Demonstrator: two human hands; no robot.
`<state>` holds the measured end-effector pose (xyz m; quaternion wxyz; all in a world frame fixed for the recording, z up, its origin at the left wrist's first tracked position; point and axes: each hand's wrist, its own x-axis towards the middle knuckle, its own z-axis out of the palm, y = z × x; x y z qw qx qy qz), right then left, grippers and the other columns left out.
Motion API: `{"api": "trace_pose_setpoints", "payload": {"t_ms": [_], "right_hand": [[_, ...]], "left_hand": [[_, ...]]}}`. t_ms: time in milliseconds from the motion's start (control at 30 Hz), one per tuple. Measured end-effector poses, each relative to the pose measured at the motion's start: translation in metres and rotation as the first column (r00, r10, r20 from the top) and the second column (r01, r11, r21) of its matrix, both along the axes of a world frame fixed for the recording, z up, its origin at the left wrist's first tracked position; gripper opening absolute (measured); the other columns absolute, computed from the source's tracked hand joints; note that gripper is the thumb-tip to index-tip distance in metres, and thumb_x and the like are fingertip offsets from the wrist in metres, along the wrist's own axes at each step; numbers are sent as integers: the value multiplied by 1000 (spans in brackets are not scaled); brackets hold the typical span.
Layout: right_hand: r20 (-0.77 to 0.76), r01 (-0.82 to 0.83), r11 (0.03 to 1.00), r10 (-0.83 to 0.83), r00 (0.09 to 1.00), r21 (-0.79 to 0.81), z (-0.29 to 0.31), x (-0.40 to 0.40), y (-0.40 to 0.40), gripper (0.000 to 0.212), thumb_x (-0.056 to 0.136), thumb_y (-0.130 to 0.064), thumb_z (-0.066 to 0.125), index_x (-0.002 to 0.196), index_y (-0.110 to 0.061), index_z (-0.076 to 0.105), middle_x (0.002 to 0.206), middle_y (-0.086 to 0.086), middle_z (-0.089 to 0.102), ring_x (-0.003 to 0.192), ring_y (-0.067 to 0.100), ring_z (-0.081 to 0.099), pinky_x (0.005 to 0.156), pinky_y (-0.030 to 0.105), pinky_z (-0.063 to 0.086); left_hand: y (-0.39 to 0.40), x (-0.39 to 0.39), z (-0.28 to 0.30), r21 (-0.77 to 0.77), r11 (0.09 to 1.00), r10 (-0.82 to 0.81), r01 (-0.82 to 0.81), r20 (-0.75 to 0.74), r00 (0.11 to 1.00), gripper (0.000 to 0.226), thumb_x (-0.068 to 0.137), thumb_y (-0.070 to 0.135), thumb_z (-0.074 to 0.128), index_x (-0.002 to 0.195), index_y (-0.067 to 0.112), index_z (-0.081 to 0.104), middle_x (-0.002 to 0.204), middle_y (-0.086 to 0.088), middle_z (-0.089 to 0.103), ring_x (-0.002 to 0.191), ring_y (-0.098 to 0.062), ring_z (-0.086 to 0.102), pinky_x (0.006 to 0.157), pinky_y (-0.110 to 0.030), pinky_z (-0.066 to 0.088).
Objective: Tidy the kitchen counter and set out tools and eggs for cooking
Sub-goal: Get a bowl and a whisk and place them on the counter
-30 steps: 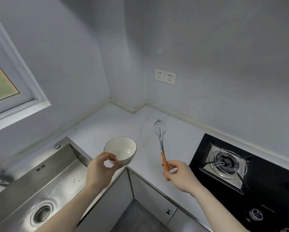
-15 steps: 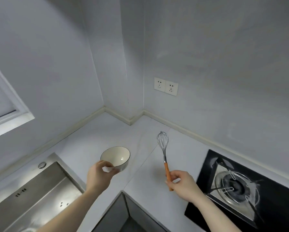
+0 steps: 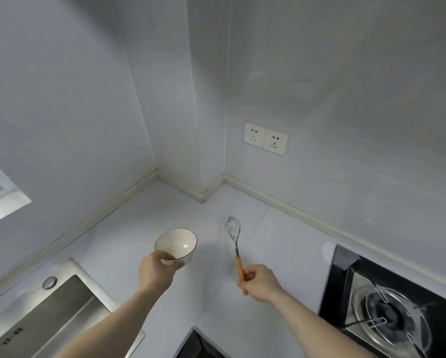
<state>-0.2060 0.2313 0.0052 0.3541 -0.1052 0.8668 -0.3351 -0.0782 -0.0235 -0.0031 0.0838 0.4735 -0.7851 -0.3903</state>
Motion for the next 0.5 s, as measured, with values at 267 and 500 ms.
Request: {"api": "trace_pose_setpoints", "payload": {"t_ms": [267,500], "right_hand": [[-8,90,991,-90,996,100,-18,-44,-68,6,82,-31,73,79,-26,70,76,-6,78,81,8,74,74,22,55],[-9,72,980,-72,997,186,-47,-73,-115,15,83,-36,71,89,-23,75,84,-5,78,90,12,73,84,27,58]], "left_hand": [[-46,-42,-26,27,999,-17,18,-37,999,22,72,30,90,78,26,69,97,7,65,89,-18,57,69,-30,43],[-80,-65,-51,18,998,-58,59,-41,998,20,72,28,90,79,21,73,92,10,65,88,-17,57,72,-28,40]]}}
